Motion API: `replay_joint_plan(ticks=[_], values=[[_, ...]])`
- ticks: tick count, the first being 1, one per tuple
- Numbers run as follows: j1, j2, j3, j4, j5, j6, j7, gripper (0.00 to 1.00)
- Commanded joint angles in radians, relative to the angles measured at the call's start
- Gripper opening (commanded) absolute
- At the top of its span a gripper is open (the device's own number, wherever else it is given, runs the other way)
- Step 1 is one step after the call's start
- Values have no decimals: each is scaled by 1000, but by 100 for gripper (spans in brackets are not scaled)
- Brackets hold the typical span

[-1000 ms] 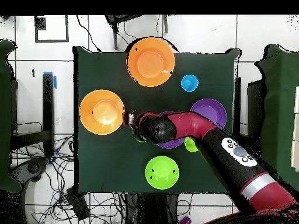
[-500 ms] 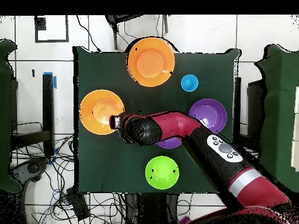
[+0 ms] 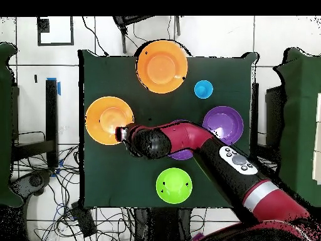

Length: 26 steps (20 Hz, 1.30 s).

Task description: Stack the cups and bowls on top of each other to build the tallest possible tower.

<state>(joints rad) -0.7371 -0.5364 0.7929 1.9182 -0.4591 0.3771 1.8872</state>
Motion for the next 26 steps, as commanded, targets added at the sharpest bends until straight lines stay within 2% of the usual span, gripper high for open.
replay_joint_plan(ticks=[1, 17, 26], values=[[3, 89, -89, 10, -43, -44, 43, 100], [-26, 150, -132, -54, -127, -33, -47, 100], [-62, 166, -98, -55, -136, -9, -70, 100]])
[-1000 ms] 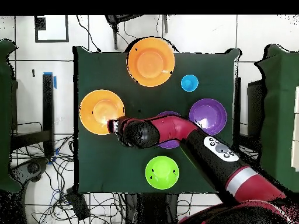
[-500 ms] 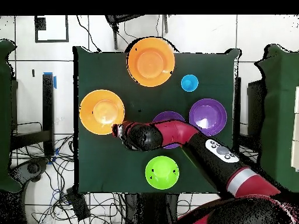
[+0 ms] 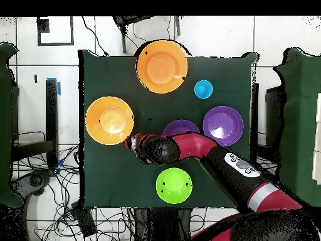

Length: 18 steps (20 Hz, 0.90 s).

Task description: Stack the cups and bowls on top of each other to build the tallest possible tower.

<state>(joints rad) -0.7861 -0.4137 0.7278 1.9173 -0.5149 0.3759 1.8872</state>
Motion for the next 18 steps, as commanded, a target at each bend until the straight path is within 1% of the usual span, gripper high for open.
replay_joint_plan(ticks=[1, 4, 8, 11, 14, 15, 18], values=[[-24, 52, -25, -51, -83, -13, -77, 100], [-42, 67, -4, -46, -84, -17, -90, 100], [-81, 90, 41, -30, -64, -12, -100, 100], [-121, 161, 90, -41, -54, -24, -120, 100], [-142, 213, 108, -61, -75, -34, -144, 100], [-161, 244, 119, -69, -78, -35, -158, 100], [-200, 286, 151, -66, -89, -25, -189, 100]])
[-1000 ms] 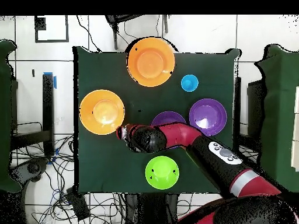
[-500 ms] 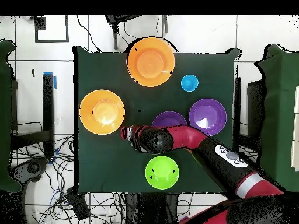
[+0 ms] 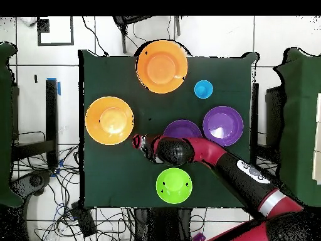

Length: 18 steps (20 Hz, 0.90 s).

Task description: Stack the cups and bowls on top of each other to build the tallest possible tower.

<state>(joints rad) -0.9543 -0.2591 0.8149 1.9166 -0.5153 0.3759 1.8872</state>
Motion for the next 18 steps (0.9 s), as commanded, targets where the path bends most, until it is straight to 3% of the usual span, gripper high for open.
replay_joint_plan(ticks=[1, 10, 18], values=[[-47, 151, 84, -65, -91, -17, -208, 100], [-93, 273, 128, -84, -158, -33, -220, 100], [-66, 296, 73, -154, -266, -43, -209, 100]])
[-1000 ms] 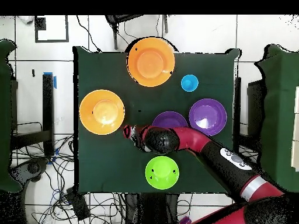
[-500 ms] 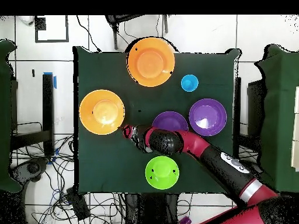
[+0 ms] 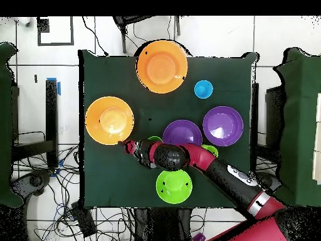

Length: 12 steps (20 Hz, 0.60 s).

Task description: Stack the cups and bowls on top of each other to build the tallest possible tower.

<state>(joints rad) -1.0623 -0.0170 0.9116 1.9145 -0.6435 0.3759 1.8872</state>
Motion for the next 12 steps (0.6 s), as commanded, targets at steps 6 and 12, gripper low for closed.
replay_joint_plan(ticks=[6, 12], values=[[69, 26, -50, -188, -221, -29, -201, 100], [111, -27, -68, -218, -281, -4, -186, 100]])
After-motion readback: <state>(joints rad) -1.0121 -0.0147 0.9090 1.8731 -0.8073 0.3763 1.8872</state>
